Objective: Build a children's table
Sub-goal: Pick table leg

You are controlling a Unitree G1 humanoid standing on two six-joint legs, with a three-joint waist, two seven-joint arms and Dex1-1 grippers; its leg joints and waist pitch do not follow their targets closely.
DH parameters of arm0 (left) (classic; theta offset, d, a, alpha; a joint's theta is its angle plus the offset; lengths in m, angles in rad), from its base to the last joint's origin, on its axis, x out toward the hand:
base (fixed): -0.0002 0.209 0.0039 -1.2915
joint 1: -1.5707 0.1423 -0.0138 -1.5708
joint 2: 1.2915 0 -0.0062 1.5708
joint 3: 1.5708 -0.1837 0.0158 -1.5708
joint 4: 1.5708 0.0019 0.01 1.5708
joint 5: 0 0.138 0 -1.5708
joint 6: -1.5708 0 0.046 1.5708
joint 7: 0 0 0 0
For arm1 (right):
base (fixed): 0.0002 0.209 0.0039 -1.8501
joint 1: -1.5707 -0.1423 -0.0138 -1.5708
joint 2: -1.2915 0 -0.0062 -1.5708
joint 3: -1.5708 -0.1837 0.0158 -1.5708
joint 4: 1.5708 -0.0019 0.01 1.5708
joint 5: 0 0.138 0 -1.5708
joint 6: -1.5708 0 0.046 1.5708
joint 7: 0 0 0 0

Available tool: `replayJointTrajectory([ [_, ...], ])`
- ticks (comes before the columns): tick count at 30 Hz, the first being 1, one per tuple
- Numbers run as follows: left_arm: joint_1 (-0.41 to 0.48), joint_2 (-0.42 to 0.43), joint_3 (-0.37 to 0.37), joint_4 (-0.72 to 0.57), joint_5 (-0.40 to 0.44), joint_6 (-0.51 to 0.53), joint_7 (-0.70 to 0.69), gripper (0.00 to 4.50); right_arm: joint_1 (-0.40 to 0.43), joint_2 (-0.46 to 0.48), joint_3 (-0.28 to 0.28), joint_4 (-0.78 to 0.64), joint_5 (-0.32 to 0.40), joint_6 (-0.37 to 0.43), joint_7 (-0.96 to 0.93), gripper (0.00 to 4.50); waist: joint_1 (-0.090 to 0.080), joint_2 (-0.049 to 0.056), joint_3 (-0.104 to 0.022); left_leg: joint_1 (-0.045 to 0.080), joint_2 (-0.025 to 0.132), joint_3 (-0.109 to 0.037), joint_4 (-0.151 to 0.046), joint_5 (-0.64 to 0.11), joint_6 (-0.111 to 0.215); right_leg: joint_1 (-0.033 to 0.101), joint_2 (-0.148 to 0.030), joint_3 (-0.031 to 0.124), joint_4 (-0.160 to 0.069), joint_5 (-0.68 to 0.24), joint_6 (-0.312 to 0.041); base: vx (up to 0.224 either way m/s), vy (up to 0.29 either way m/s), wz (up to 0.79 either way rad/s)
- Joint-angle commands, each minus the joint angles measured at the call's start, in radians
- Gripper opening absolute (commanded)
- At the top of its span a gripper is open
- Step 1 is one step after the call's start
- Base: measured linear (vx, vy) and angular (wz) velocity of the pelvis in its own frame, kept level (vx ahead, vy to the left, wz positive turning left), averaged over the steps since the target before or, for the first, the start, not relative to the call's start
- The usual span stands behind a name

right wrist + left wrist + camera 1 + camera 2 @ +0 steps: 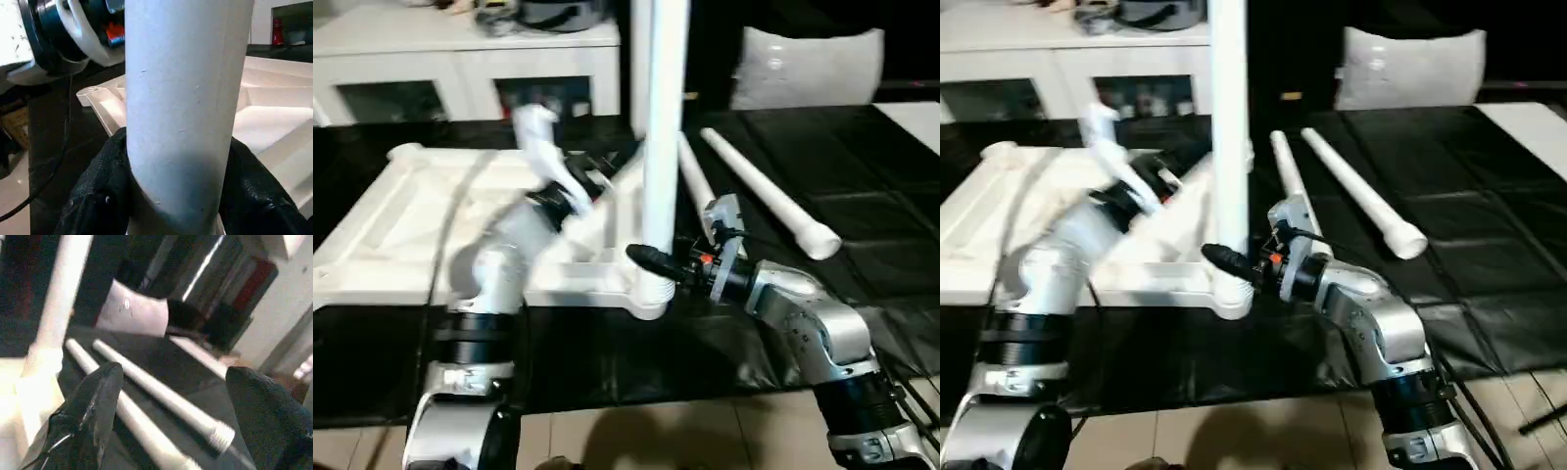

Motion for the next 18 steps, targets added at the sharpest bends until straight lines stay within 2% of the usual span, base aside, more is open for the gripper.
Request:
replayJointTrajectory([
  [1, 0.005, 0.018, -0.059, -0.016, 0.034, 0.017, -0.015, 3.7, -0.017, -0.002, -0.004, -0.016, -0.007, -0.021, 0.003, 1.89, -0.003, -0.005, -0.074, 0.028, 0.043, -0.023, -0.082, -0.296, -0.008, 0.037, -0.062, 0.031, -0.084, -0.344, -0.156, 0.0, 0.0, 0.0],
  [6, 0.012, 0.033, -0.106, -0.093, 0.027, 0.032, -0.092, 3.7, -0.015, -0.009, -0.003, -0.01, -0.014, -0.024, -0.003, 1.89, -0.005, -0.006, -0.073, 0.027, 0.042, -0.021, -0.08, -0.291, -0.004, 0.039, -0.066, 0.032, -0.086, -0.361, -0.168, 0.0, 0.0, 0.0],
  [10, 0.021, 0.056, -0.145, -0.137, 0.039, 0.035, -0.135, 3.7, -0.014, -0.01, -0.002, 0.003, -0.031, -0.025, -0.016, 1.89, -0.008, -0.004, -0.07, 0.029, 0.043, -0.02, -0.081, -0.309, -0.009, 0.035, -0.063, 0.032, -0.086, -0.373, -0.167, 0.0, 0.0, 0.0],
  [14, 0.025, 0.086, -0.195, -0.146, 0.095, 0.007, -0.145, 3.7, -0.016, -0.002, -0.005, 0.007, -0.037, -0.02, -0.029, 1.89, -0.011, -0.003, -0.069, 0.031, 0.041, -0.022, -0.082, -0.332, -0.017, 0.033, -0.062, 0.031, -0.09, -0.408, -0.148, 0.0, 0.0, 0.0],
  [15, 0.026, 0.096, -0.207, -0.142, 0.124, -0.008, -0.146, 3.7, -0.016, 0.001, -0.006, 0.009, -0.041, -0.023, -0.037, 1.89, -0.01, 0.001, -0.069, 0.032, 0.041, -0.023, -0.082, -0.335, -0.019, 0.032, -0.063, 0.031, -0.091, -0.414, -0.144, 0.0, 0.0, 0.0],
  [17, 0.026, 0.111, -0.221, -0.142, 0.155, -0.034, -0.161, 3.7, -0.017, 0.003, -0.007, 0.013, -0.044, -0.029, -0.044, 1.89, -0.012, -0.001, -0.068, 0.032, 0.042, -0.024, -0.084, -0.344, -0.023, 0.031, -0.062, 0.031, -0.095, -0.424, -0.136, 0.0, 0.0, 0.0],
  [18, 0.027, 0.12, -0.228, -0.145, 0.164, -0.045, -0.172, 3.7, -0.017, 0.005, -0.009, 0.016, -0.047, -0.032, -0.051, 1.89, -0.011, 0.004, -0.069, 0.033, 0.042, -0.024, -0.083, -0.346, -0.026, 0.031, -0.063, 0.031, -0.093, -0.422, -0.136, 0.0, 0.0, 0.0],
])
